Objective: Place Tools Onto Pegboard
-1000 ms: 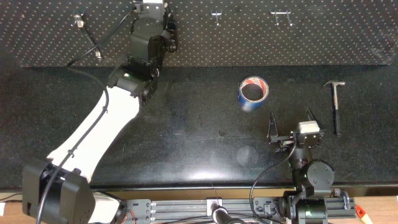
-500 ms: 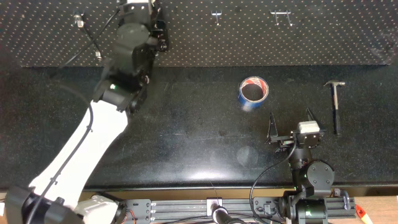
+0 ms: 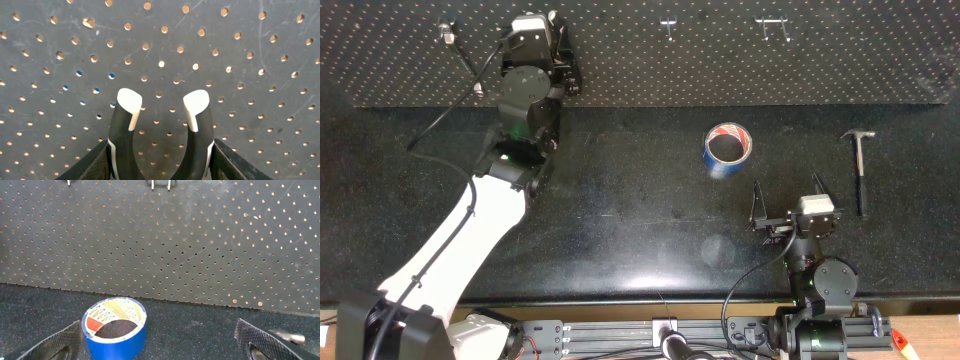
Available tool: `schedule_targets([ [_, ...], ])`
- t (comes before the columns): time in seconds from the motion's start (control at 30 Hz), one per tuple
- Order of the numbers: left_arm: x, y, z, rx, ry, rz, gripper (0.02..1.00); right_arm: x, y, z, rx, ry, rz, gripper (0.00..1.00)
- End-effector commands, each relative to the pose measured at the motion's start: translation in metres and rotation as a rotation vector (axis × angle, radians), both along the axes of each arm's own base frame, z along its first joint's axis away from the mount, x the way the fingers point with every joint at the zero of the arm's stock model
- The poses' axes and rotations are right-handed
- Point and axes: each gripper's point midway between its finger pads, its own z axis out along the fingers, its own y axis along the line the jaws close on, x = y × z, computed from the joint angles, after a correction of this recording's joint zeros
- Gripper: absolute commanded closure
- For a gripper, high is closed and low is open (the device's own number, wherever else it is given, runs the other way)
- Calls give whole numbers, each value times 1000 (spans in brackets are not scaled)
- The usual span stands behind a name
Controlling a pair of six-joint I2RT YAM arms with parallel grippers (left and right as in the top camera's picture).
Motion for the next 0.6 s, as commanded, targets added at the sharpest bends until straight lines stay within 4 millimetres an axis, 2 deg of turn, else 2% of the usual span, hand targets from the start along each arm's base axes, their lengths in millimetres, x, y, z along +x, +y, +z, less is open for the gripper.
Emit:
schedule_targets([
  [0.03,4,12,-4,34,-2,61,989,-1,4,-1,-9,-2,20,18],
  [0.17,9,19,-8,41,-3,79,989,-1,4,-1,-9,-2,20,20],
  [0.33,16,18,-17,41,-4,80,991,-1,4,-1,-9,-2,20,18],
  [0.6,21,16,-14,29,-32,77,989,-1,4,-1,-9,-2,20,18],
])
